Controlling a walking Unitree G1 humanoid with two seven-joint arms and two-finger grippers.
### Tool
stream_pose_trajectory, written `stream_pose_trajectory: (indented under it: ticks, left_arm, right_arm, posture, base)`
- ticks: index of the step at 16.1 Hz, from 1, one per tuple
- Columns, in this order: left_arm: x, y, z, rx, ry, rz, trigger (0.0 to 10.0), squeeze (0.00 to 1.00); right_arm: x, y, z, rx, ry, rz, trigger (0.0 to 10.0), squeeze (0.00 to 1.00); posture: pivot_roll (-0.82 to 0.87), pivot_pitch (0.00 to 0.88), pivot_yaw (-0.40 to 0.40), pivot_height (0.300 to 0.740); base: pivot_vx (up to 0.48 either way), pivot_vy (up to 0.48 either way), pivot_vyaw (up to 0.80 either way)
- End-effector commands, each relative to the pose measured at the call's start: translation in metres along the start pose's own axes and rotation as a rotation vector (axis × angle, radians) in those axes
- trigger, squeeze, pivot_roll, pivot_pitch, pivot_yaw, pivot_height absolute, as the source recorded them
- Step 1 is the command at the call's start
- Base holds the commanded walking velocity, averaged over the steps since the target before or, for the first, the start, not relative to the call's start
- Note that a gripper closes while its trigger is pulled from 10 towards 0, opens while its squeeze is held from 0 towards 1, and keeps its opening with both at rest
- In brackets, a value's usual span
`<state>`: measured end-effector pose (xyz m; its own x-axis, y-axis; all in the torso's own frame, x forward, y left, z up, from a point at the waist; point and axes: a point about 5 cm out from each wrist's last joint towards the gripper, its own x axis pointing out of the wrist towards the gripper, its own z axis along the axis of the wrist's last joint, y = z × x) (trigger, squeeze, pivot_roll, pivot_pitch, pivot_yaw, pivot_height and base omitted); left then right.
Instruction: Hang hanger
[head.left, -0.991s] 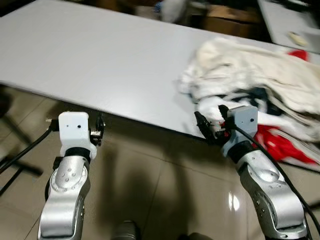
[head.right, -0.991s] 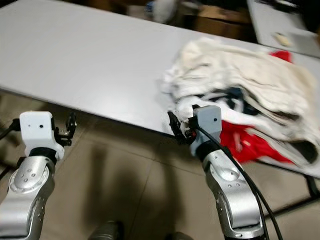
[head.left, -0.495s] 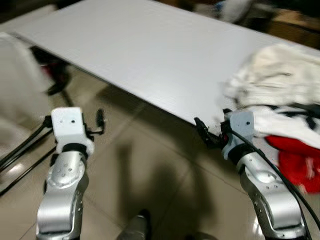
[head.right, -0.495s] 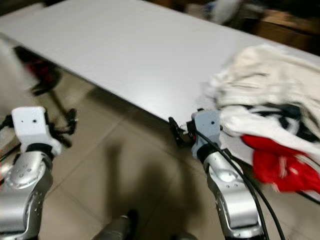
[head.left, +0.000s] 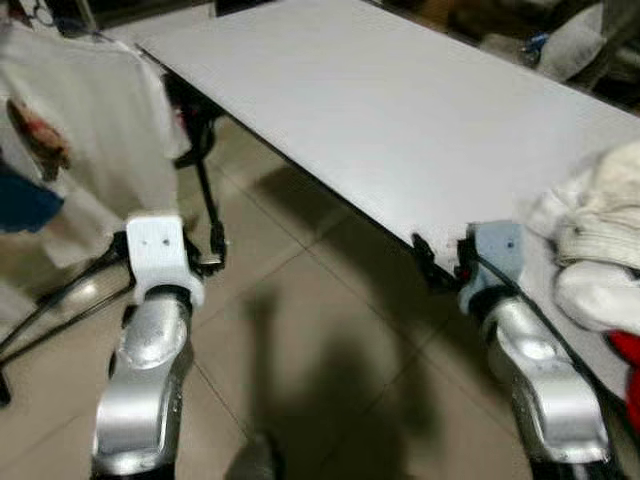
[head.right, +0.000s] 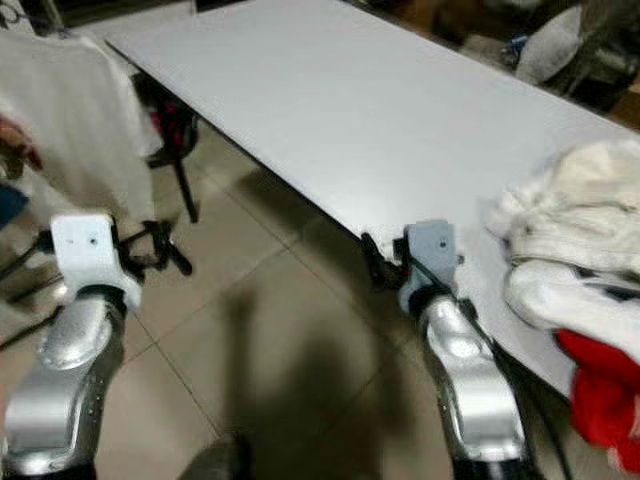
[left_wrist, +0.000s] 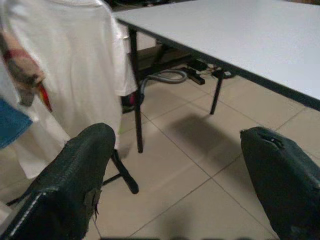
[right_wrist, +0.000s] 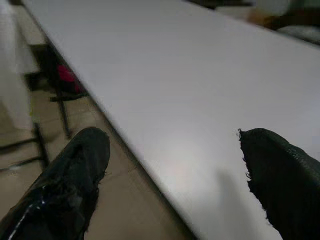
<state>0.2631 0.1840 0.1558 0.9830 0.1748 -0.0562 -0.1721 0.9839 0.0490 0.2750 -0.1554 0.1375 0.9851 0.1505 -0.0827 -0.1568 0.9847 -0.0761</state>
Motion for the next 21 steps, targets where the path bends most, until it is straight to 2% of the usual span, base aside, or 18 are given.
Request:
stream_pose_trajectory:
  ticks: [1,2,3,6,11,15,19,21]
  left_arm:
    - [0.001,0.008,-0.005,-0.026,0.021,0.050,10.0,1.00]
    - [0.005,0.014,-0.010,-0.030,0.038,0.076,10.0,1.00]
    - [0.007,0.015,-0.008,0.010,0.025,0.068,10.0,1.00]
    - [0.003,0.011,-0.003,0.043,-0.002,0.051,10.0,1.00]
    - [-0.001,0.020,-0.008,0.026,0.012,0.094,10.0,1.00]
    - [-0.003,0.026,-0.007,-0.019,0.012,0.136,10.0,1.00]
    - [0.000,0.018,0.001,-0.003,-0.022,0.119,10.0,1.00]
    - [-0.001,0.018,-0.002,-0.012,-0.009,0.123,10.0,1.00]
  right_arm:
    - [-0.001,0.002,-0.004,0.010,0.008,0.005,10.0,1.00]
    - [-0.001,0.003,-0.003,0.004,0.011,-0.007,10.0,1.00]
    - [-0.003,0.003,-0.002,0.008,0.012,-0.010,10.0,1.00]
    - [-0.001,0.003,-0.003,0.000,0.011,0.008,10.0,1.00]
    - [-0.001,0.006,0.000,-0.002,0.003,0.033,10.0,1.00]
    - [0.000,0.004,0.000,-0.002,0.001,0.032,10.0,1.00]
    - [0.007,0.000,0.001,-0.005,-0.005,0.032,10.0,1.00]
    - [0.010,0.002,0.001,0.017,0.016,0.023,10.0,1.00]
  posture:
    - [-0.01,0.077,-0.020,0.740]
    - [-0.02,0.076,-0.014,0.740]
    - [-0.02,0.071,-0.013,0.740]
    - [-0.01,0.082,-0.030,0.740]
    - [-0.02,0.096,-0.035,0.740]
    - [-0.02,0.083,-0.045,0.740]
    - [-0.01,0.066,-0.061,0.740]
    - [-0.02,0.064,-0.062,0.740]
  base:
    - [0.000,0.000,0.80]
    - [0.000,0.000,0.80]
    - [0.000,0.000,0.80]
    - [0.000,0.000,0.80]
    - [0.000,0.000,0.80]
    - [0.000,0.000,0.80]
    - [0.000,0.000,0.80]
    - [0.000,0.000,0.40]
